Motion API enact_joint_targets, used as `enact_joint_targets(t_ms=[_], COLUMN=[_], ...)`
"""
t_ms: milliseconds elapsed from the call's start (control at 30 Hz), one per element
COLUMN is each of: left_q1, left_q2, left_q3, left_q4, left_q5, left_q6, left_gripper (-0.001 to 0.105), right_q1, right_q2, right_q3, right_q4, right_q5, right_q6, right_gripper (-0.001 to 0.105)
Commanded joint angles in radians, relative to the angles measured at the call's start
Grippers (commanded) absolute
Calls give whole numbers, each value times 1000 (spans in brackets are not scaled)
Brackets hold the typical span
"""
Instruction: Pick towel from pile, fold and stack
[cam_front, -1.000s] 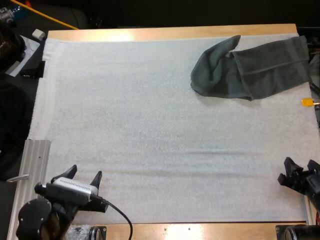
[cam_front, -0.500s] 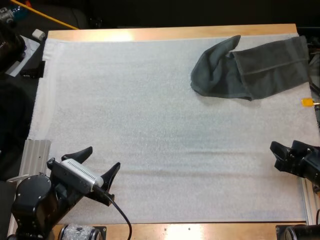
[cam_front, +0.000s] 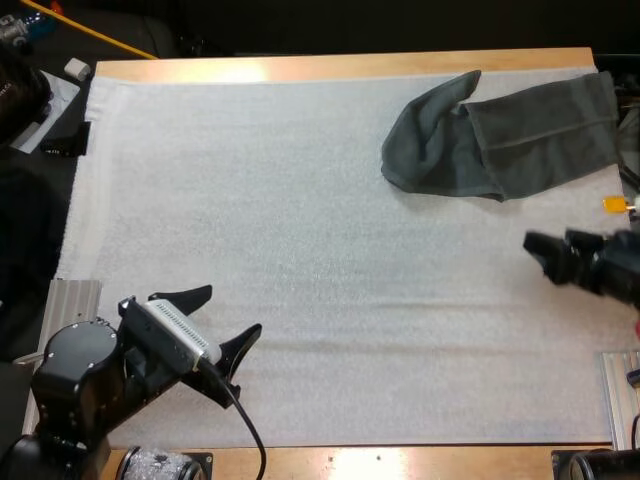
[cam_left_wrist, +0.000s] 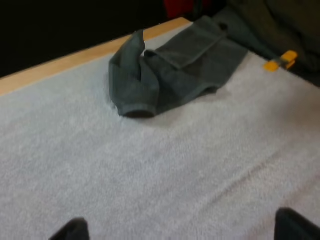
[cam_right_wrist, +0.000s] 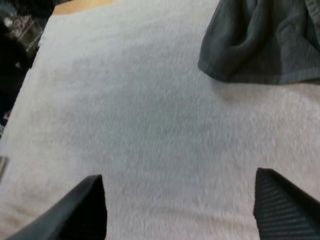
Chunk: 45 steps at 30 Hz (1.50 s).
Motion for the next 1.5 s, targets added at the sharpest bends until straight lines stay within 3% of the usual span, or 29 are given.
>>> enact_joint_targets(t_ms=[0,167,267,567,833,1067,1467], left_q1=[-10,-12,-10,-13,-14,-11,-13], left_q2=[10,21,19,19,21,18,25], left_q3=[-12,-13,-10,-9,-10,-12,-11], left_q4=[-14,-16,-18,-17,-17,-21,-27], left_q5=[7,8,11,11,14,8,40], left_q6=[-11,-13,-2,-9,-16,-19,-29], left_gripper=[71,71,71,71,71,71,71], right_q1=[14,130,129,261,288,287,281], right_q2=[89,283,296,591,814,934,1210], right_q3=[-9,-10,-14,-13,-31,-81,-281], right_q4=[-117,-322,-300,-535,-714,-756,-793], right_q5=[-5,100,102,242,299,319,343], right_q6=[41,161,154,346,515,569,639], right_gripper=[61,61,61,61,61,61,59])
